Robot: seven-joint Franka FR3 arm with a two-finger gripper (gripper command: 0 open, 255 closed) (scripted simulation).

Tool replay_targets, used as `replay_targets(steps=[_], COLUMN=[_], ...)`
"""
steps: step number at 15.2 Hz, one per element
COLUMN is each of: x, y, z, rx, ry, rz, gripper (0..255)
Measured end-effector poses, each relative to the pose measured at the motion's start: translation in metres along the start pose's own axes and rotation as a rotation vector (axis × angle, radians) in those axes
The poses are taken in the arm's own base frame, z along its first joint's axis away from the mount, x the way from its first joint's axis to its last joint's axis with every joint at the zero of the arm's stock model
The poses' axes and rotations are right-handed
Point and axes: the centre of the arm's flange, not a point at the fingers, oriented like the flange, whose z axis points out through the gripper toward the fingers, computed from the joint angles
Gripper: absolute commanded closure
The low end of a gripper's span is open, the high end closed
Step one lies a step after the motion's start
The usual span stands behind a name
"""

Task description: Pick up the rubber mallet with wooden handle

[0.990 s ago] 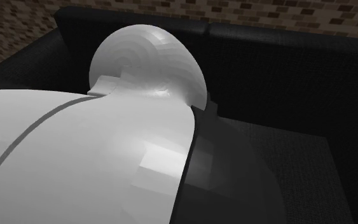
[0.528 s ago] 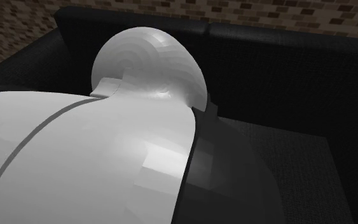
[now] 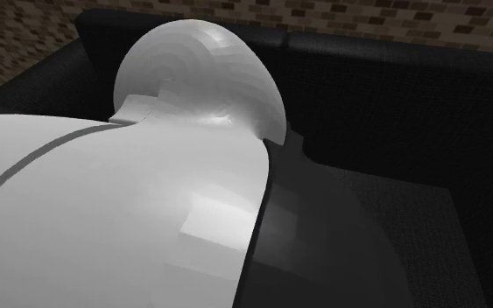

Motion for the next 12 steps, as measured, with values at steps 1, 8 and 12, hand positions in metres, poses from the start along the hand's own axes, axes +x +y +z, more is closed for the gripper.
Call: replay_targets(steps=[1, 8, 12], x=[-0.001, -0.007, -0.01], y=[0.0, 0.005, 0.006], z=[-0.005, -0.042, -0.06], rx=[0.0, 0.0, 0.0], ry=[0.0, 0.0, 0.0], rz=[0.0, 0.0, 0.0], gripper=[255, 255, 255])
